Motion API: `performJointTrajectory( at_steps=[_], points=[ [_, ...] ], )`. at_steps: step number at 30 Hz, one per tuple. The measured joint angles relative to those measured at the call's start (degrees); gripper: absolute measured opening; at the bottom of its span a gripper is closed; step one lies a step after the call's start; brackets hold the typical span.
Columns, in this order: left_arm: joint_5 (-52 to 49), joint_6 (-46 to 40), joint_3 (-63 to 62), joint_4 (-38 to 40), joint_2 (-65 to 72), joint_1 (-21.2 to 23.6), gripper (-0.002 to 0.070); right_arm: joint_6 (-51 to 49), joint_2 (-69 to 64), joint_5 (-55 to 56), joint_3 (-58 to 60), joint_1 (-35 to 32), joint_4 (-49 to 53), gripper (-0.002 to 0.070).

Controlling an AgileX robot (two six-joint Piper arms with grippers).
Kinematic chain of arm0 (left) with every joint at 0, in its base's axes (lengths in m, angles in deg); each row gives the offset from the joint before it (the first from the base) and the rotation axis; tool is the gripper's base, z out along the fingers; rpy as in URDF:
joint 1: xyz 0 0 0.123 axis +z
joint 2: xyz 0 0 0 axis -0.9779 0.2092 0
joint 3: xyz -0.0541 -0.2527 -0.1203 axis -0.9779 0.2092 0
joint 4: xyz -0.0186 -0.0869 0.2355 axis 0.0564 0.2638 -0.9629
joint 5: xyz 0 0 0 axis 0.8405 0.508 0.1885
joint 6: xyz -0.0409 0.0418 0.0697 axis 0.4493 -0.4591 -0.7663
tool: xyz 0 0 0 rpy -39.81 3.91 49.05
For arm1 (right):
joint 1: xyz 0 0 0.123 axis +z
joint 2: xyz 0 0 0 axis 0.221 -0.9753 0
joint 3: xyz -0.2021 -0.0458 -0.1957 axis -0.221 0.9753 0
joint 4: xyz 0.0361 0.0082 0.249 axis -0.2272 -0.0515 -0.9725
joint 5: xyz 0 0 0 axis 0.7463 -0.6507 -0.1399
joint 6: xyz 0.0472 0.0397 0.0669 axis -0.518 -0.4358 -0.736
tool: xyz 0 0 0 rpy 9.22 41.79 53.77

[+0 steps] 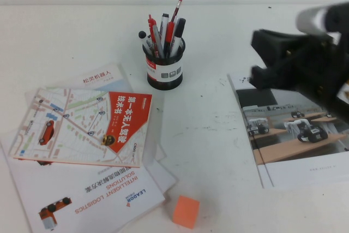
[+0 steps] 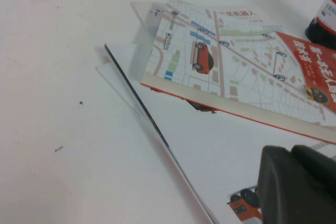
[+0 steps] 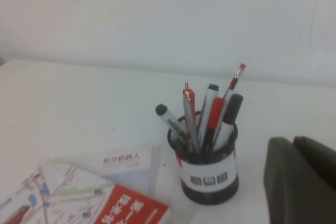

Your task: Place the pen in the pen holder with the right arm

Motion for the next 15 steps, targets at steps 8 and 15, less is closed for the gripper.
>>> performJointTrajectory(
  at_steps=[8,15],
  points=[
    [0.0,0.0,0.0,0.0,0.0,0.0,-0.0003,0.0,9.1,-3.7,9.1,-2.0,-1.7,-0.0019],
    [0.0,0.0,0.0,0.0,0.0,0.0,-0.0003,0.3,17.5,12.3,23.9,-9.4,-2.2,-0.0019]
  ],
)
